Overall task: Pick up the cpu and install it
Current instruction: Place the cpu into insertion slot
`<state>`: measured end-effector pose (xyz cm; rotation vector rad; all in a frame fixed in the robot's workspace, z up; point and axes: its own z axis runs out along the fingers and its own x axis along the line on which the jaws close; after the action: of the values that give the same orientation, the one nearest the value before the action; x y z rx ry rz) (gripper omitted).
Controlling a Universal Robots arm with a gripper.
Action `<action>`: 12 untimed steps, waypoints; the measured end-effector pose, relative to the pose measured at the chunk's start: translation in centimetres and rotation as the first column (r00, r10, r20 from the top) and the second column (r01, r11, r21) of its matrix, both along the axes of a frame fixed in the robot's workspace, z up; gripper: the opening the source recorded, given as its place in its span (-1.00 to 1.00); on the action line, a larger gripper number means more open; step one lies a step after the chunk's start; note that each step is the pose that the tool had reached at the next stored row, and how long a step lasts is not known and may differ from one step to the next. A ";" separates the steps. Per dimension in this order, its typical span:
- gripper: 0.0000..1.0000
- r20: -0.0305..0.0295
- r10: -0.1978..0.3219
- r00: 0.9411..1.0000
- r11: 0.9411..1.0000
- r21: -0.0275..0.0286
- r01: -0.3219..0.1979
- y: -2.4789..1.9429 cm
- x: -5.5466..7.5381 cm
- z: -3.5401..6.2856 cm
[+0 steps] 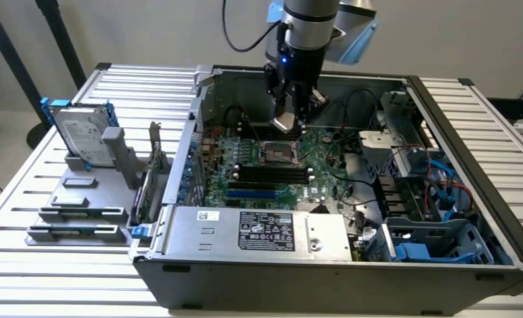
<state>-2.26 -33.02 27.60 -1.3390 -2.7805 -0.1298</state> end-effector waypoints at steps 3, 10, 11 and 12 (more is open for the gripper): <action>0.08 0.000 -0.055 0.999 0.999 0.000 0.055 0.00 0.0 -0.28; 0.08 0.000 -0.181 0.983 0.983 0.000 0.181 0.00 0.0 -0.90; 0.08 0.000 -0.199 0.980 0.980 0.000 0.199 0.00 0.0 -0.99; 0.08 0.000 -0.216 0.976 0.976 0.000 0.216 0.00 0.0 -1.08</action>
<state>-2.26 -33.02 26.52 -1.6384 -2.6260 -0.1385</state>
